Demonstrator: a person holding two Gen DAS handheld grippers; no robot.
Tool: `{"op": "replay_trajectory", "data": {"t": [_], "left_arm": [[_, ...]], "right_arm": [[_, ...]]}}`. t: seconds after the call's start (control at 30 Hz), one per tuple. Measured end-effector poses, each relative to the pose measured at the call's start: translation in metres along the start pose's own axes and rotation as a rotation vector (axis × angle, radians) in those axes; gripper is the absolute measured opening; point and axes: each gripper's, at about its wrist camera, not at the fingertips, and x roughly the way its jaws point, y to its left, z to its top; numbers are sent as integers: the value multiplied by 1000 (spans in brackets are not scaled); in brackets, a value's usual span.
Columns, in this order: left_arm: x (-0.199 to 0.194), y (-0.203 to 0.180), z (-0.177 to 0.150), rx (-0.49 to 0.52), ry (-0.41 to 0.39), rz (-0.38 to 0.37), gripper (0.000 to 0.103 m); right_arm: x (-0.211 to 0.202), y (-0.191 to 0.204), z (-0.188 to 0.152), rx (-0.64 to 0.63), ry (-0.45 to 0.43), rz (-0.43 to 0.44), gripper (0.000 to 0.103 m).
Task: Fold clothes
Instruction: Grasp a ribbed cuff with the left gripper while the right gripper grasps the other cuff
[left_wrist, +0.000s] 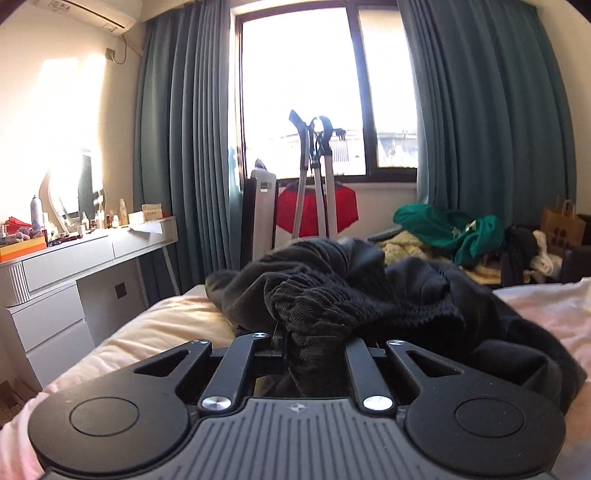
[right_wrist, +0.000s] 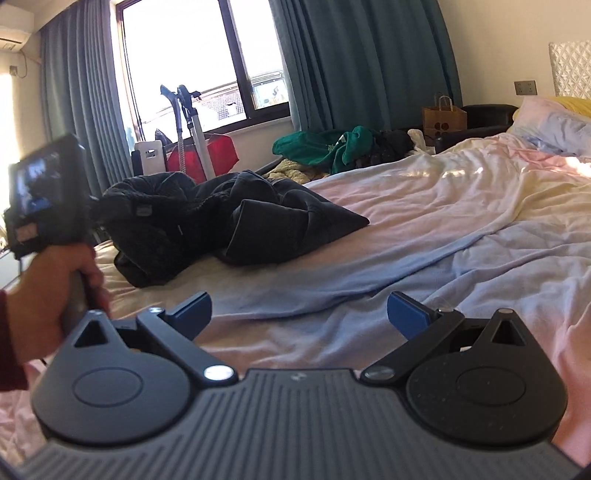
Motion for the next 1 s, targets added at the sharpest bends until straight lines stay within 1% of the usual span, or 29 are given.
{"op": "replay_trajectory", "data": {"t": [0.17, 0.23, 0.3, 0.33, 0.4, 0.47, 0.5, 0.53, 0.6, 0.63, 0.67, 0.7, 0.73, 0.77, 0.8, 0.83, 0.87, 0.9, 0.93, 0.97, 1.0], "left_arm": [[-63, 80, 26, -39, -92, -71, 9], [-80, 113, 30, -81, -121, -94, 9], [-87, 146, 31, -154, -135, -114, 9], [-86, 163, 29, -193, -136, -124, 9], [-72, 191, 20, -267, -118, -142, 9], [-56, 217, 9, -339, -97, -160, 9], [-49, 227, 1, -351, -90, -164, 9], [-43, 238, -8, -361, -83, -168, 9], [-30, 259, -24, -382, -70, -176, 9], [-21, 268, -31, -375, -66, -181, 9], [-11, 275, -36, -366, -56, -187, 9], [-1, 282, -40, -366, -38, -194, 9], [9, 288, -44, -367, -19, -201, 9], [9, 289, -48, -366, 0, -206, 10], [10, 290, -51, -364, 19, -211, 10], [10, 291, -54, -363, 37, -217, 10], [10, 292, -57, -362, 56, -222, 10], [6, 291, -55, -370, 66, -217, 10], [3, 289, -54, -380, 75, -212, 10], [-1, 288, -53, -389, 83, -207, 10], [-5, 286, -51, -399, 92, -202, 10]], "right_arm": [[-14, 12, 0, -67, -31, 23, 103], [-21, 21, 2, -103, -2, 29, 103], [-25, 31, 8, -105, 51, 59, 103], [-18, 42, 17, -121, 58, 83, 103], [-5, 65, 35, -156, 69, 133, 103], [22, 95, 47, -248, 16, 143, 103], [35, 111, 53, -295, -12, 148, 103], [54, 124, 54, -339, -9, 158, 103], [97, 146, 48, -396, 53, 197, 103], [116, 156, 41, -430, 90, 205, 103], [132, 164, 34, -475, 121, 195, 103], [143, 172, 25, -513, 147, 189, 103], [151, 176, 17, -539, 173, 198, 100], [158, 180, 8, -565, 198, 208, 99], [160, 181, 4, -565, 203, 199, 99], [162, 183, 1, -564, 207, 189, 96], [162, 183, 2, -547, 205, 182, 88], [162, 183, 3, -528, 202, 176, 85], [160, 183, 5, -496, 202, 162, 75], [158, 185, 6, -483, 199, 127, 63], [156, 184, 4, -476, 191, 114, 61]]}}
